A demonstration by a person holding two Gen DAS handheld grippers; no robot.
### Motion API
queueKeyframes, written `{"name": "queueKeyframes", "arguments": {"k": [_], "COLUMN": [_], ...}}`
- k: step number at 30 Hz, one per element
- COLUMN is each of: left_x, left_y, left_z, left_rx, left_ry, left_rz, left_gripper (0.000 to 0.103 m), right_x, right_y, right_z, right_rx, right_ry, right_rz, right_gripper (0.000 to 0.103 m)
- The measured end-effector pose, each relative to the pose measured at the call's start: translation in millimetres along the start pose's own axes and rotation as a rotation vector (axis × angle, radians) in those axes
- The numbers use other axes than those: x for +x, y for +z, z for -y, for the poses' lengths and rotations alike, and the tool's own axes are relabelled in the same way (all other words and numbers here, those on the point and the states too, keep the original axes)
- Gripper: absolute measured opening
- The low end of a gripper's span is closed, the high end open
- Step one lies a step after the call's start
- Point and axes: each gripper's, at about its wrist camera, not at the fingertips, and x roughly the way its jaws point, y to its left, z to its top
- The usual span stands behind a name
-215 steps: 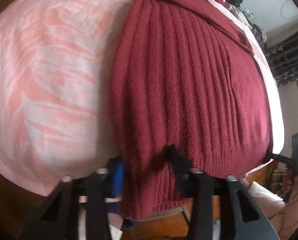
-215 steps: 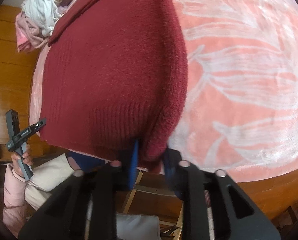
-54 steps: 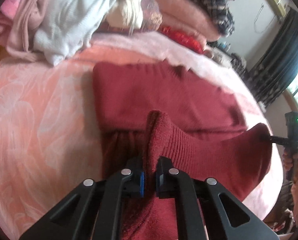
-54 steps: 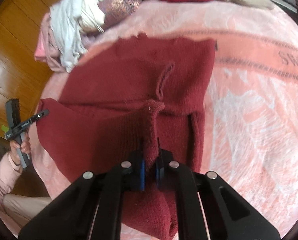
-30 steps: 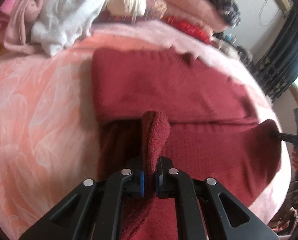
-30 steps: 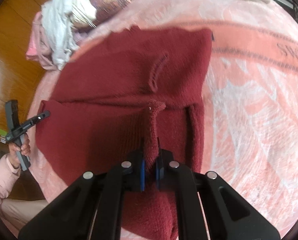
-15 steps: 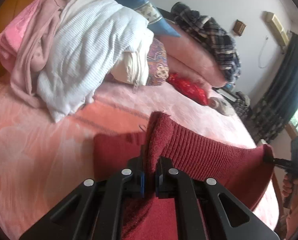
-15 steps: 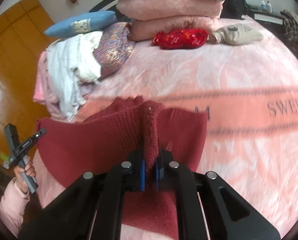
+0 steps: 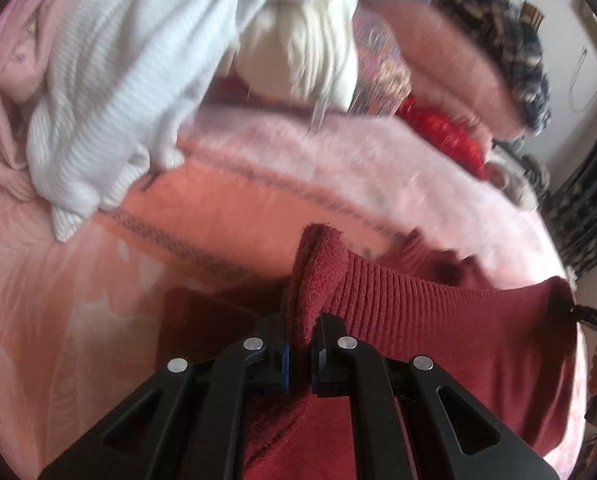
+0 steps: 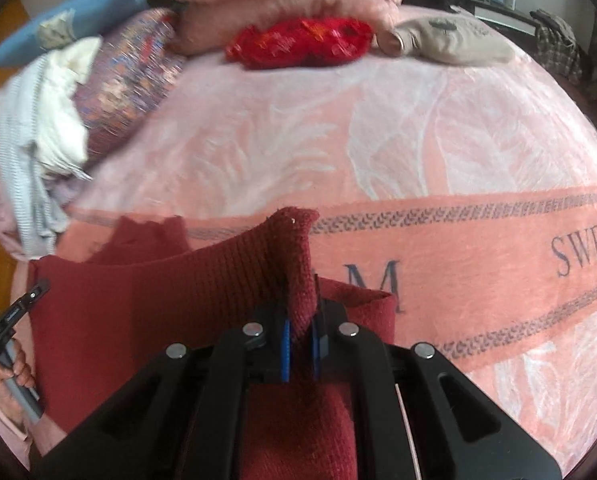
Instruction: Fold small clothes
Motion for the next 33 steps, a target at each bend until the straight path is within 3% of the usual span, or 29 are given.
{"name": "queueKeyframes", "arguments": {"k": [4,7,9,11,13,16,20,24,27,28,29,30,31,33], "left_x": [23,23,15,-2,-23,-54,-79,-93,-93,-94,-93,-91,-88,-85], "left_y": [-8,-9,-7,-8,-13,-37,-80,-117,-127,-131,-134,-137,-138,-139], "left_z": [-3,1,0,1,2,2,-6,-13,-2,1,2,1,-3,-12], "left_rx": [0.016,0.029,0.02,0.013,0.029,0.092,0.088,0.053,0.132,0.158,0.164,0.164,0.148,0.091], "left_ry": [0.056,0.079,0.078,0.078,0.085,0.107,0.07,-0.003,0.016,0.032,0.048,0.057,0.053,0.007], "left_rz": [-0.063,-0.068,-0.073,-0.076,-0.082,-0.105,-0.168,-0.159,-0.157,-0.14,-0.138,-0.144,-0.149,-0.157], "left_gripper": [0.007,0.008,0.013,0.027,0.049,0.06,0.062,0.064,0.064,0.058,0.051,0.034,0.022,0.013], "right_x": [24,23,10,-7,-30,-60,-85,-91,-80,-73,-70,-67,-67,-77], "right_y": [-8,-14,-19,-25,-36,-65,-114,-157,-178,-183,-185,-186,-187,-186], "right_z": [7,8,8,6,3,4,16,36,41,42,43,44,45,45], "right_rx": [0.029,0.03,0.019,-0.019,-0.073,-0.11,-0.126,-0.099,-0.102,-0.096,-0.092,-0.085,-0.066,-0.08], "right_ry": [-0.034,-0.049,-0.048,-0.062,-0.036,0.014,0.057,0.146,0.165,0.174,0.184,0.194,0.225,0.24], "right_rz": [-0.039,-0.041,-0.047,-0.054,-0.053,-0.084,-0.139,-0.183,-0.198,-0.209,-0.216,-0.218,-0.222,-0.217], "right_gripper": [0.007,0.016,0.025,0.043,0.043,0.042,0.048,0.048,0.049,0.043,0.023,0.014,0.007,0.006]}}
